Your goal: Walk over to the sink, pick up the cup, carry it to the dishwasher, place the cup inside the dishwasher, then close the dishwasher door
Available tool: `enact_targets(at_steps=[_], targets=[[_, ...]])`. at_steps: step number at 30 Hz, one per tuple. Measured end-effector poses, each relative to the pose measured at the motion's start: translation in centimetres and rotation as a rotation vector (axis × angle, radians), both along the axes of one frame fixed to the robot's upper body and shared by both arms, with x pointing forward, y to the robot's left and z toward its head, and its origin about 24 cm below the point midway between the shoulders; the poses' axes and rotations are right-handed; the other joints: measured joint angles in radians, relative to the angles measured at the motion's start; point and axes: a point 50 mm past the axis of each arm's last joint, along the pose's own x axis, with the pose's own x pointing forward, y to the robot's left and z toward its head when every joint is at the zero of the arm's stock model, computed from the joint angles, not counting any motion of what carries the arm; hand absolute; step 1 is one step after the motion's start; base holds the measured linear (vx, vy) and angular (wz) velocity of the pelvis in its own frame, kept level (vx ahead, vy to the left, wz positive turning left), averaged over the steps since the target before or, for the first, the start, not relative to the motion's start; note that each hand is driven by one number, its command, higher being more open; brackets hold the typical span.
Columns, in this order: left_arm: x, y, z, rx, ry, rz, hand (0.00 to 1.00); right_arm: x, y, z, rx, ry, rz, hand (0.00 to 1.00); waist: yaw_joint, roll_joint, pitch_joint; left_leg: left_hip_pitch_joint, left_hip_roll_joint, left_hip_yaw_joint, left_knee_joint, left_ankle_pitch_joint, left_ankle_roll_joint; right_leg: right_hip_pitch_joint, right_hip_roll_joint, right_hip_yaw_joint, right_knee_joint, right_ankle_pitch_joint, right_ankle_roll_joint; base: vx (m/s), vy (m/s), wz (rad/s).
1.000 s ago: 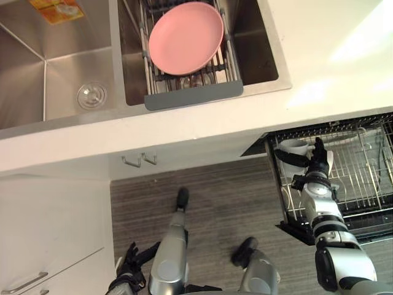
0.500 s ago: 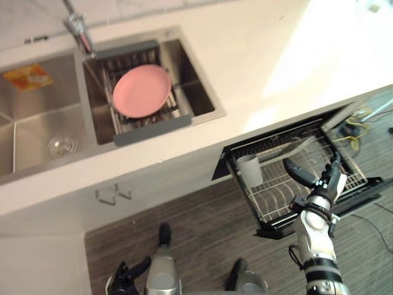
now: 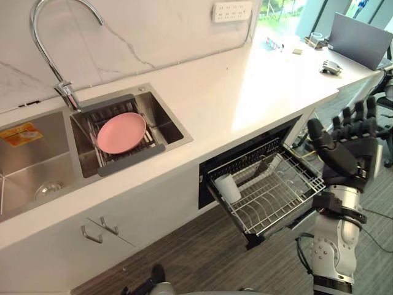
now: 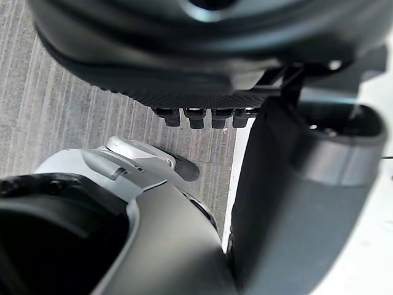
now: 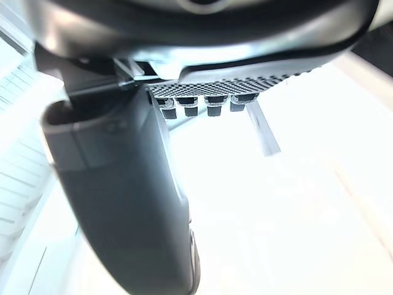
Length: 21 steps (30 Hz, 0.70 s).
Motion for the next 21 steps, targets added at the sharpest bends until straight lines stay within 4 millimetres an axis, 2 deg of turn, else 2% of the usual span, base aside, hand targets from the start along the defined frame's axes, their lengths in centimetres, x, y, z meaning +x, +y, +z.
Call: enact_targets(at_steps=[3, 6, 7, 9, 10, 11, 12, 13, 14, 15, 16, 17, 18, 19, 20, 21], targets=[[0.0, 0.0, 0.0, -0.002, 0.002, -0.021, 1.00, 0.9, 1.8, -1.5, 0.024, 0.056, 0.145, 1.00, 0.004, -0.003, -0.005, 0.019, -0.038, -0.025, 0.000, -0.009, 0.013, 0.037, -0.035, -0.033, 0.003, -0.010, 0.021, 0.01, 0.025, 0.31], [0.2, -0.1, 0.0, -0.013, -0.004, -0.067, 1.00, 1.5, 2.7, -2.5, 0.072, 0.103, 0.209, 1.00, 0.032, -0.010, -0.007, 0.019, -0.086, -0.038, 0.000, -0.022, 0.030, 0.027, -0.093, -0.046, 0.070, -0.041, 0.039, 0.01, 0.063, 0.27], [0.2, 0.1, 0.0, -0.015, 0.001, -0.073, 1.00, 1.8, 2.9, -2.7, 0.095, 0.110, 0.215, 1.00, 0.038, -0.022, -0.004, 0.020, -0.109, -0.050, 0.000, -0.023, 0.035, 0.026, -0.121, -0.056, 0.104, -0.056, 0.037, 0.01, 0.076, 0.36], [0.2, 0.2, 0.0, -0.022, 0.006, -0.077, 1.00, 2.1, 2.9, -2.8, 0.106, 0.114, 0.210, 1.00, 0.052, -0.029, -0.002, 0.027, -0.136, -0.061, 0.000, -0.030, 0.046, 0.027, -0.153, -0.064, 0.141, -0.068, 0.024, 0.02, 0.080, 0.34], [0.2, 0.3, 0.0, -0.028, 0.012, -0.097, 1.00, 2.4, 2.9, -2.6, 0.120, 0.112, 0.206, 1.00, 0.052, -0.033, 0.000, 0.031, -0.154, -0.079, 0.000, -0.038, 0.057, 0.021, -0.178, -0.071, 0.201, -0.070, 0.004, 0.01, 0.094, 0.54], [0.1, 0.3, 0.0, -0.036, 0.019, -0.110, 1.00, 2.5, 2.8, -2.8, 0.140, 0.118, 0.199, 1.00, 0.052, -0.033, 0.000, 0.035, -0.156, -0.100, 0.000, -0.042, 0.064, -0.005, -0.192, -0.067, 0.293, -0.061, -0.061, 0.01, 0.090, 0.60], [0.1, 0.3, 0.0, -0.039, 0.019, -0.115, 1.00, 2.5, 2.8, -2.9, 0.148, 0.124, 0.191, 1.00, 0.053, -0.033, 0.000, 0.036, -0.153, -0.111, 0.000, -0.044, 0.066, -0.022, -0.194, -0.061, 0.339, -0.048, -0.106, 0.00, 0.086, 0.61], [0.1, 0.5, 0.0, -0.046, 0.016, -0.119, 1.00, 2.6, 2.8, -2.9, 0.158, 0.130, 0.182, 1.00, 0.056, -0.035, 0.000, 0.036, -0.145, -0.133, 0.000, -0.048, 0.071, -0.052, -0.189, -0.036, 0.407, -0.006, -0.172, 0.02, 0.080, 0.54], [0.1, 0.6, 0.0, -0.048, 0.015, -0.121, 1.00, 2.6, 3.1, -2.9, 0.169, 0.130, 0.187, 1.00, 0.056, -0.039, -0.005, 0.029, -0.141, -0.143, -0.001, -0.072, 0.063, -0.071, -0.169, 0.016, 0.428, 0.034, -0.221, 0.02, 0.075, 0.50], [0.0, 1.1, 0.1, -0.037, 0.017, -0.122, 1.00, 2.6, 3.4, -3.0, 0.178, 0.132, 0.191, 1.00, 0.054, -0.062, -0.011, 0.019, -0.146, -0.141, -0.001, -0.111, 0.034, -0.081, -0.163, 0.050, 0.425, 0.044, -0.230, 0.06, 0.085, 0.57], [0.9, 2.4, 0.5, -0.016, -0.016, -0.105, 1.00, 2.6, 4.0, -2.9, 0.199, 0.119, 0.205, 1.00, 0.038, -0.139, -0.005, -0.078, -0.215, -0.105, 0.313, -0.174, 0.118, -0.101, -0.208, 0.113, 0.452, 0.030, -0.203, 0.09, 0.175, 0.93], [1.8, 2.0, 0.5, -0.032, -0.034, -0.119, 1.00, 2.2, 3.6, -2.4, 0.173, 0.098, 0.198, 1.00, 0.021, -0.090, 0.009, -0.138, -0.195, -0.084, 0.502, -0.388, 0.210, -0.102, -0.168, 0.146, 0.524, 0.028, -0.175, 0.09, 0.189, 0.95], [2.0, 2.2, 0.5, -0.028, -0.033, -0.121, 1.00, 2.0, 3.8, -2.8, 0.180, 0.109, 0.199, 1.00, 0.024, -0.099, 0.019, -0.134, -0.194, -0.092, 0.512, -0.393, 0.196, -0.106, -0.164, 0.188, 0.548, -0.007, -0.145, 0.06, 0.144, 0.81], [1.9, 2.3, 0.4, -0.029, -0.018, -0.120, 1.00, 1.8, 4.3, -3.9, 0.194, 0.163, 0.221, 1.00, 0.022, -0.119, 0.010, -0.105, -0.213, -0.136, 0.464, -0.376, 0.195, -0.127, -0.100, 0.265, 0.537, -0.125, -0.076, 0.02, 0.050, 0.44], [1.8, 2.1, 0.3, -0.040, -0.007, -0.122, 1.00, 1.5, 4.3, -4.2, 0.193, 0.170, 0.225, 1.00, 0.020, -0.115, 0.008, -0.083, -0.225, -0.199, 0.385, -0.337, 0.209, -0.162, -0.012, 0.304, 0.502, -0.179, -0.084, 0.03, 0.033, 0.45], [1.8, 2.1, 0.3, -0.043, -0.003, -0.126, 1.00, 1.5, 4.3, -4.2, 0.197, 0.165, 0.226, 1.00, 0.015, -0.115, 0.009, -0.071, -0.230, -0.228, 0.342, -0.317, 0.213, -0.185, 0.028, 0.323, 0.483, -0.189, -0.086, 0.04, 0.025, 0.65]])
